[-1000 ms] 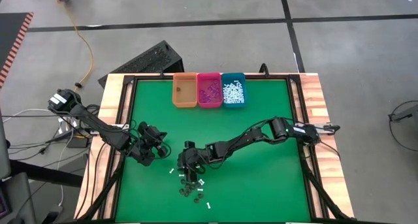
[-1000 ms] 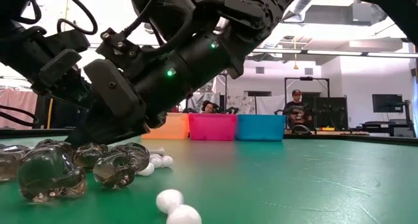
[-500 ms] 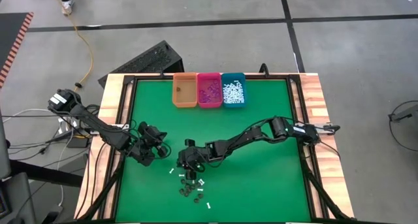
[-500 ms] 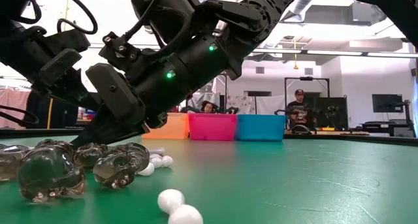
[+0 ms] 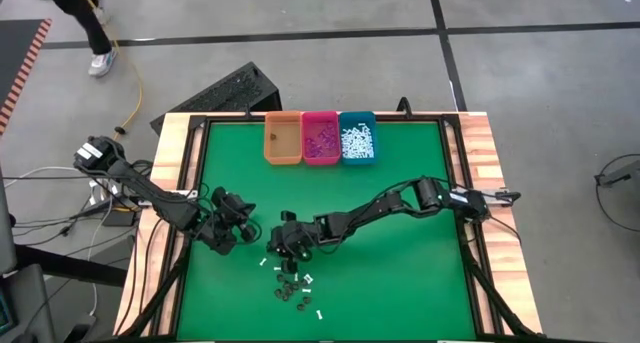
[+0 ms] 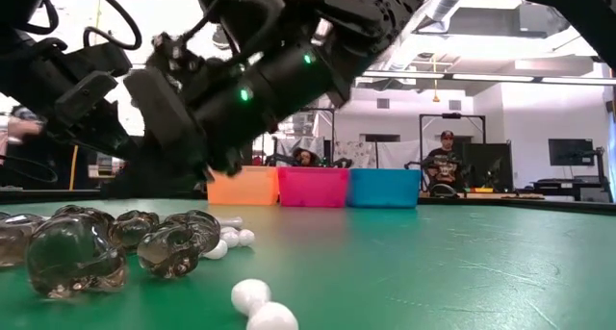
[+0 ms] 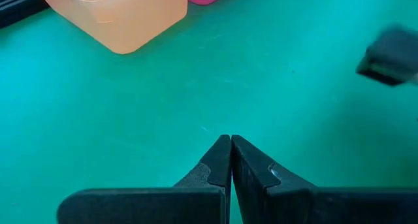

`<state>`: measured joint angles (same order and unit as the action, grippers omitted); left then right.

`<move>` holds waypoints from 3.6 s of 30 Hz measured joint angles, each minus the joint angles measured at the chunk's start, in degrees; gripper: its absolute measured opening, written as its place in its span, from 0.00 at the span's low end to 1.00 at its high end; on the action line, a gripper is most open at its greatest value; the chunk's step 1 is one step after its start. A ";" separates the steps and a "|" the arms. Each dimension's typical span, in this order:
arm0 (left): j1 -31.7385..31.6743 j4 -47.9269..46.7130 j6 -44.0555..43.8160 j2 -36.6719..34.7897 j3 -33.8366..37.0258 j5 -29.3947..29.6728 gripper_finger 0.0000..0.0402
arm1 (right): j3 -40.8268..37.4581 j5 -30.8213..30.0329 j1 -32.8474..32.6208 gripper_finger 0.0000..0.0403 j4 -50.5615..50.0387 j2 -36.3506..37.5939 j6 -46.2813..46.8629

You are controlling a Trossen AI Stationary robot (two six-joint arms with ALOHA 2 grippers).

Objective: Sort Halloween decoration
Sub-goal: Put the transparent black skull toy into the orange bin

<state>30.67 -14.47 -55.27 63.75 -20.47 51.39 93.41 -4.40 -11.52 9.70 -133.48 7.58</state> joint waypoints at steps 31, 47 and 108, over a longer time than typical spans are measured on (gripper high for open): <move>3.78 0.08 -1.57 -0.02 0.00 0.40 0.00 | 13.55 -1.58 23.75 0.26 -17.94 5.96 -13.97; 3.80 -0.21 -1.57 -0.02 0.00 0.02 0.00 | 13.33 13.61 28.45 0.65 -28.41 7.33 -7.59; 8.07 -1.15 -6.05 0.00 -0.02 7.07 0.00 | -2.56 -0.03 -11.72 0.52 -14.87 4.71 -1.52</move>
<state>38.74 -15.62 -61.32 63.75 -20.49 58.46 90.85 -4.44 -23.24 -5.17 -128.77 6.07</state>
